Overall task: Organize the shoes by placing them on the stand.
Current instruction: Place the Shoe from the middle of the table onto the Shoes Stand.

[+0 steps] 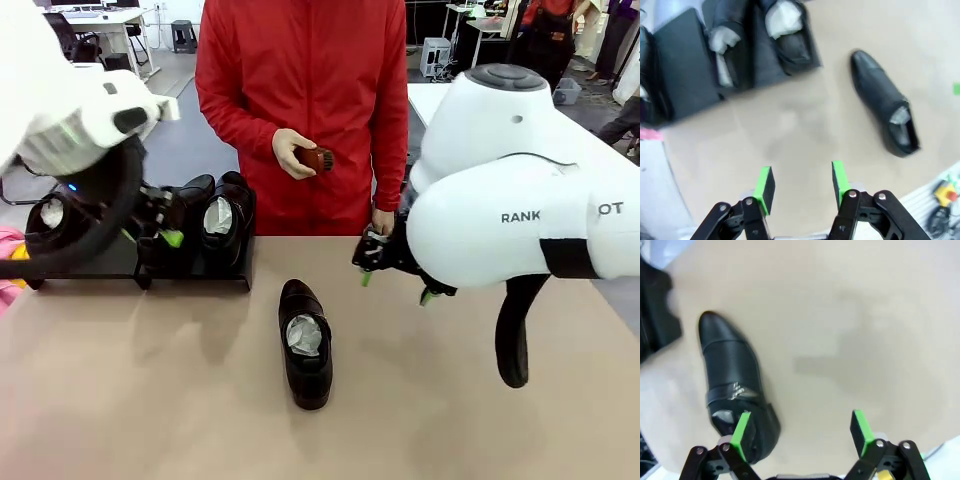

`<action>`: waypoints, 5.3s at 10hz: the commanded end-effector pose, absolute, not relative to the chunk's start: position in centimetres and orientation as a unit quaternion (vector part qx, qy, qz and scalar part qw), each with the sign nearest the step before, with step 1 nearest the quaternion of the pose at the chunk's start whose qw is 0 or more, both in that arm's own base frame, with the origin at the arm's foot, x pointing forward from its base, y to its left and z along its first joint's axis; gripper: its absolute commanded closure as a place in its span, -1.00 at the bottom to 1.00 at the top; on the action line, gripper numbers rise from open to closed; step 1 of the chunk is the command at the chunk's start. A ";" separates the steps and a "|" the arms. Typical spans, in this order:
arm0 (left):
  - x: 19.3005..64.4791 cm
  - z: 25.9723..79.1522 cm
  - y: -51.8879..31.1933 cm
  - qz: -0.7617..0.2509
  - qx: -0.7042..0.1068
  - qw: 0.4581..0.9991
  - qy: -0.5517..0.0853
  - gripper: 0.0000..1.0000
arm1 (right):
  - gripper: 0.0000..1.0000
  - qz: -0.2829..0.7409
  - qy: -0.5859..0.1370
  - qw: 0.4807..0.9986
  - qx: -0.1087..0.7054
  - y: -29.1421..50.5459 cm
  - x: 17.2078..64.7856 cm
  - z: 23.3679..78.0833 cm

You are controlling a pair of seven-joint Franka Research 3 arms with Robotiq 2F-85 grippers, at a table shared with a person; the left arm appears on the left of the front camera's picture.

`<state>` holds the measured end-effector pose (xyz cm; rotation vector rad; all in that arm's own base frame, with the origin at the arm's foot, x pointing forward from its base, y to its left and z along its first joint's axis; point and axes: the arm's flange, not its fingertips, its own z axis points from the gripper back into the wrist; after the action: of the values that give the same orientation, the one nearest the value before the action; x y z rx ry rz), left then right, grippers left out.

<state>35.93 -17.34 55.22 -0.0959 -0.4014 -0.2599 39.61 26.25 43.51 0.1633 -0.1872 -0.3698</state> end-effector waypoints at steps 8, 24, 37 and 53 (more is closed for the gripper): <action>31.7 49.7 -25.6 -0.067 -0.068 0.988 -0.123 -0.23 | -1.00 -0.216 -0.077 0.971 0.072 24.5 40.8 41.8; 37.6 36.6 -33.4 0.030 -0.085 0.993 -0.072 -0.23 | -1.00 -0.216 -0.077 0.971 0.072 24.5 40.8 41.8; 38.7 35.1 -34.7 0.019 -0.055 0.998 -0.034 1.00 | -1.00 -0.216 -0.077 0.971 0.072 24.5 40.8 41.8; 39.0 51.6 -15.9 -0.072 -0.095 0.981 -0.155 1.00 | -1.00 -0.216 -0.077 0.971 0.072 24.5 40.8 41.8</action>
<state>38.72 -15.89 51.65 -0.2156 -0.2883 -0.1014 40.85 24.53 41.64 0.1456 -0.1495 -0.4512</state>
